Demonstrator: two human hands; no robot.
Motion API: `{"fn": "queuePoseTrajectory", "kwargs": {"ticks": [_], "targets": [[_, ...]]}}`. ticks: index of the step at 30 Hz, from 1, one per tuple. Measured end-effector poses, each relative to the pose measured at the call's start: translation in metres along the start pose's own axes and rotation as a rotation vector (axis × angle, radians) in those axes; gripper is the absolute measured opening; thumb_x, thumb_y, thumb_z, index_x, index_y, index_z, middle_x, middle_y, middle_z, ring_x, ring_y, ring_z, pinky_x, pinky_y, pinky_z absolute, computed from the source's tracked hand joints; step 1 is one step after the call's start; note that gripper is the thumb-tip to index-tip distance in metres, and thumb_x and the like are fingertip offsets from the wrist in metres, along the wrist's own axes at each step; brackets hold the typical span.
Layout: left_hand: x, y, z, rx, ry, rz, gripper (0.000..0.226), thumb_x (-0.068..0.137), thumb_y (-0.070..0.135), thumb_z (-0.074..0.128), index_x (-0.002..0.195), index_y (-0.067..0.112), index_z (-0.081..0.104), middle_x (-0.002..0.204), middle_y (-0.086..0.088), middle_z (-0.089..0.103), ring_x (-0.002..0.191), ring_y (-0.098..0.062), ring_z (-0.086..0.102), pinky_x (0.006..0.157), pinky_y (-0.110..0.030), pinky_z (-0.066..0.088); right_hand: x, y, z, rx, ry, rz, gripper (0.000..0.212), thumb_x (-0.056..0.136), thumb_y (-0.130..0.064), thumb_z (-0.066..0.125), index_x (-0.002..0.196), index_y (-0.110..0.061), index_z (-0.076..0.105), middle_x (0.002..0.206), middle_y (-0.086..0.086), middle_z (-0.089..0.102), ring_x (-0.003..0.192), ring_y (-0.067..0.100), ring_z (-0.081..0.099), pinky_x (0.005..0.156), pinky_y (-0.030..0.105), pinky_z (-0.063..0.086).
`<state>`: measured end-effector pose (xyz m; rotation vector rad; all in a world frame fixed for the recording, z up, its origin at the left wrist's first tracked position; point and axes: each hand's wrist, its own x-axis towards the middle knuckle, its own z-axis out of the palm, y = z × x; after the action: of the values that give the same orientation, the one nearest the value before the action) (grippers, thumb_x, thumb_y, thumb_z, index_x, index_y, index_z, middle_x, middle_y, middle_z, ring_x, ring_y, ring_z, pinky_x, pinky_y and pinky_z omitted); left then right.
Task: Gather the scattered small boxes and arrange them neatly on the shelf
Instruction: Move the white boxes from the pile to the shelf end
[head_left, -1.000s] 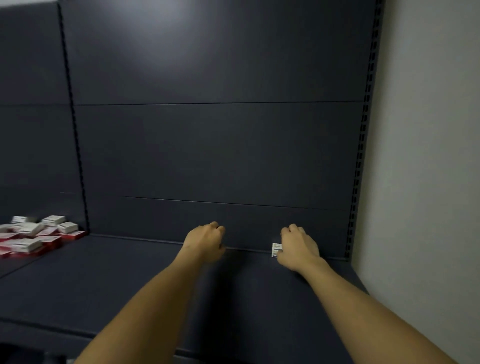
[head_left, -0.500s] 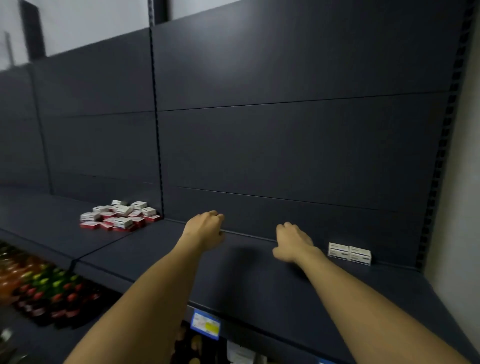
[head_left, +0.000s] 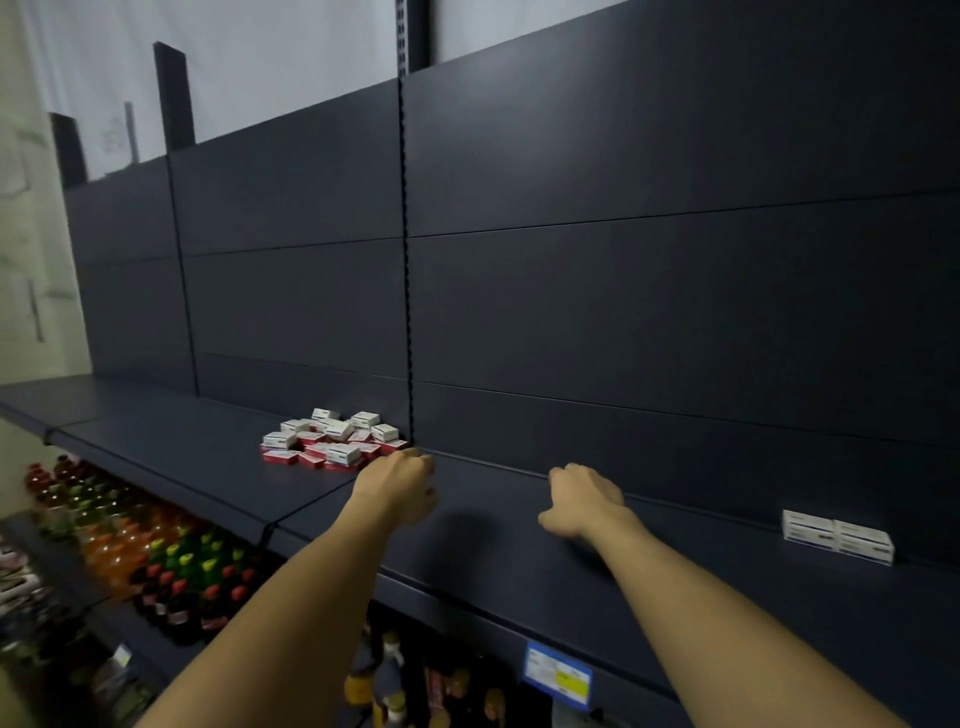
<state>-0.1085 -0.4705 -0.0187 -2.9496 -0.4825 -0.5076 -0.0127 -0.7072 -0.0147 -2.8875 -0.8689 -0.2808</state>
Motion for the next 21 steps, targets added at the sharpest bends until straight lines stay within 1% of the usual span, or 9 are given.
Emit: {"fn": "queuePoseTrajectory", "kwargs": {"ticks": [3, 6, 9, 11, 12, 15, 17, 21], "targets": [[-0.004, -0.036, 0.001, 0.012, -0.023, -0.023, 0.043, 0.09, 0.038, 0.054, 0.131, 0.023, 0.058, 0.134, -0.005, 0.056, 0.118, -0.032, 0.056, 0.088, -0.039, 0.052, 0.008, -0.033, 0.004, 0.003, -0.015, -0.001, 0.043, 0.088, -0.034, 0.061, 0.125, -0.013, 0.053, 0.127, 0.005, 0.052, 0.114, 0.026, 0.054, 0.083, 0.035, 0.045], [-0.009, -0.071, 0.001, 0.011, -0.018, -0.034, 0.042, 0.09, 0.036, 0.056, 0.129, 0.021, 0.061, 0.132, -0.004, 0.057, 0.114, -0.029, 0.059, 0.087, -0.039, 0.053, 0.018, -0.065, 0.006, 0.006, -0.011, -0.004, 0.042, 0.087, -0.03, 0.061, 0.125, -0.012, 0.053, 0.127, 0.006, 0.053, 0.113, 0.026, 0.055, 0.081, 0.035, 0.045], [-0.013, -0.102, 0.004, 0.018, -0.004, -0.03, 0.039, 0.088, 0.032, 0.056, 0.125, 0.019, 0.061, 0.125, -0.005, 0.06, 0.107, -0.03, 0.062, 0.08, -0.037, 0.054, 0.027, -0.096, 0.005, 0.01, 0.004, -0.017, 0.039, 0.087, -0.027, 0.06, 0.123, -0.012, 0.053, 0.125, 0.006, 0.053, 0.111, 0.026, 0.055, 0.078, 0.034, 0.044], [-0.014, -0.121, 0.005, 0.033, 0.009, -0.025, 0.039, 0.088, 0.031, 0.055, 0.125, 0.019, 0.059, 0.122, -0.007, 0.061, 0.105, -0.03, 0.062, 0.074, -0.035, 0.052, 0.033, -0.115, 0.005, 0.012, 0.022, -0.034, 0.037, 0.087, -0.025, 0.059, 0.121, -0.011, 0.053, 0.124, 0.007, 0.053, 0.11, 0.027, 0.056, 0.077, 0.033, 0.044], [-0.014, -0.13, 0.006, 0.038, 0.008, -0.024, 0.039, 0.088, 0.03, 0.054, 0.126, 0.019, 0.058, 0.122, -0.007, 0.06, 0.105, -0.03, 0.062, 0.073, -0.035, 0.051, 0.036, -0.124, 0.005, 0.014, 0.03, -0.041, 0.036, 0.087, -0.024, 0.059, 0.12, -0.011, 0.053, 0.123, 0.007, 0.053, 0.11, 0.027, 0.056, 0.076, 0.033, 0.044], [-0.013, -0.152, 0.01, 0.043, 0.0, -0.02, 0.04, 0.091, 0.03, 0.054, 0.13, 0.021, 0.058, 0.127, -0.005, 0.059, 0.11, -0.03, 0.061, 0.082, -0.039, 0.055, 0.046, -0.146, 0.007, 0.016, 0.04, -0.06, 0.034, 0.086, -0.022, 0.059, 0.118, -0.01, 0.053, 0.121, 0.007, 0.054, 0.109, 0.027, 0.056, 0.075, 0.033, 0.043], [-0.01, -0.166, 0.014, 0.041, -0.007, -0.021, 0.039, 0.092, 0.03, 0.054, 0.129, 0.02, 0.061, 0.129, -0.004, 0.059, 0.112, -0.029, 0.061, 0.086, -0.039, 0.055, 0.055, -0.158, 0.009, 0.012, 0.038, -0.069, 0.033, 0.086, -0.022, 0.06, 0.117, -0.011, 0.054, 0.12, 0.007, 0.054, 0.107, 0.027, 0.056, 0.074, 0.033, 0.043], [0.0, -0.193, 0.025, 0.027, 0.0, -0.03, 0.034, 0.091, 0.028, 0.054, 0.123, 0.019, 0.063, 0.125, -0.003, 0.06, 0.107, -0.027, 0.062, 0.084, -0.038, 0.056, 0.079, -0.181, 0.014, 0.021, 0.036, -0.081, 0.033, 0.085, -0.021, 0.06, 0.116, -0.011, 0.055, 0.12, 0.006, 0.054, 0.106, 0.025, 0.056, 0.073, 0.033, 0.043]]}}
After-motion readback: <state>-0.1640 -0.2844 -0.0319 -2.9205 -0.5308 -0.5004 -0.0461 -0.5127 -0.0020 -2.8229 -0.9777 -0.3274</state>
